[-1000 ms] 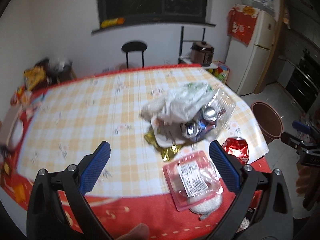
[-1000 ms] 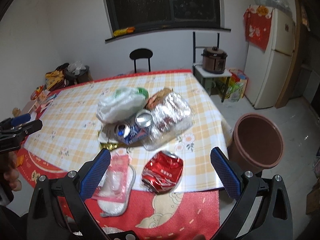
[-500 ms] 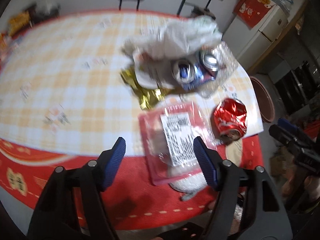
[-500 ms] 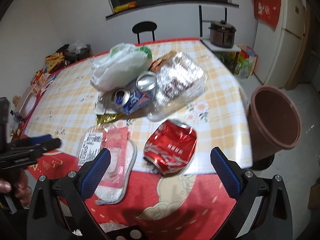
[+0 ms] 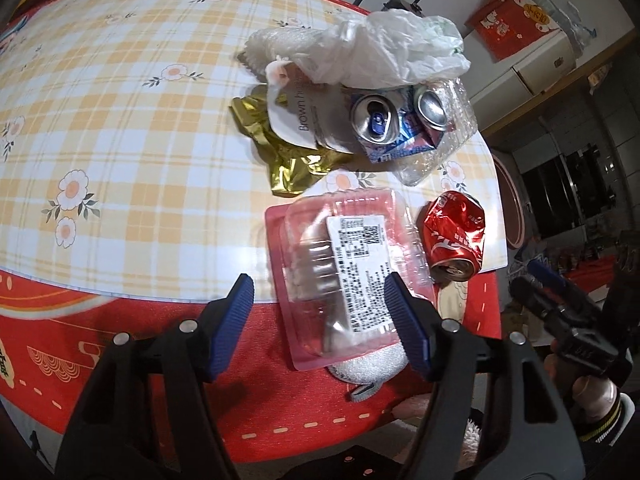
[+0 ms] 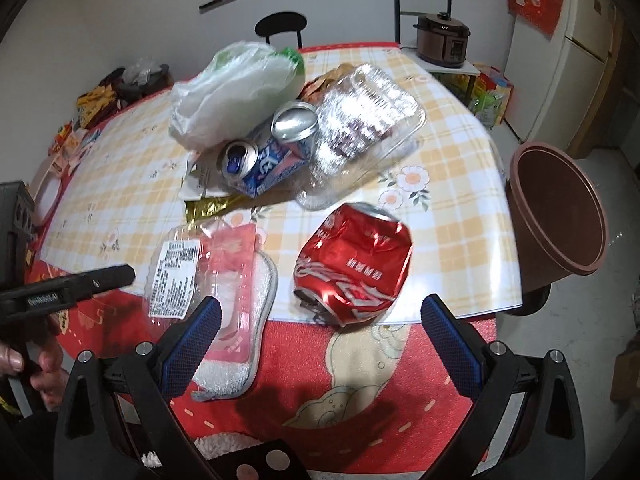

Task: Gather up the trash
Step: 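Lower the left tool onto the pink plastic tray and close on it, then grasp the crushed red can with the right tool while the left tool lifts the pink tray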

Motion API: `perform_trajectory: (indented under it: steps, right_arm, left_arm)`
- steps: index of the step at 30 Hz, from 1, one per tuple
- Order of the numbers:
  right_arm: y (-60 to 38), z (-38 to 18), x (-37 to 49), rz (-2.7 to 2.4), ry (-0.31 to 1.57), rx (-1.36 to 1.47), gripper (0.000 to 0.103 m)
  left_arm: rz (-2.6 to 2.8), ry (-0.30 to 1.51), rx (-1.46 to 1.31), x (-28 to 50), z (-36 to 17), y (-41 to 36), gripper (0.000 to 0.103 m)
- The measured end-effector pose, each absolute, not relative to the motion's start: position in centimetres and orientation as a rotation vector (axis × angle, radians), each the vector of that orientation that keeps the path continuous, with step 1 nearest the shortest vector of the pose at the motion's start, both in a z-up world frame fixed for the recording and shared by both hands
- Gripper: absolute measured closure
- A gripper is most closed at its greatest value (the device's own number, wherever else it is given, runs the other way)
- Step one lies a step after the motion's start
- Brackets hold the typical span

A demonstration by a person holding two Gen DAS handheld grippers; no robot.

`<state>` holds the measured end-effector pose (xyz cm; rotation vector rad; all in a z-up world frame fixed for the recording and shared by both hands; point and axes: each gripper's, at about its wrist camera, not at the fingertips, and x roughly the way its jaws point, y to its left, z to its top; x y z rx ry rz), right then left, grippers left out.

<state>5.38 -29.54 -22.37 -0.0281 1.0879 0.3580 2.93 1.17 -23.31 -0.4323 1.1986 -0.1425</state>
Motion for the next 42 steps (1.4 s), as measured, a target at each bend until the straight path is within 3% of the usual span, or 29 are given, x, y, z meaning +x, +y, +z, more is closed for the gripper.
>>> perform_trajectory:
  steps: [26, 34, 42]
  right_arm:
    - [-23.7, -27.5, 5.4, 0.25, 1.169, -0.184, 0.005]
    - [-23.5, -27.6, 5.3, 0.232, 1.161, -0.194, 0.005]
    - [-23.7, -27.5, 5.2, 0.223, 1.164, -0.181, 0.005]
  left_arm:
    - [-0.305, 1.248, -0.536, 4.4, -26.9, 4.3, 0.03]
    - [-0.395, 1.282, -0.777, 7.2, -30.5, 4.4, 0.03]
    - [-0.441, 1.303, -0.849, 8.8, -32.3, 3.4, 0.029]
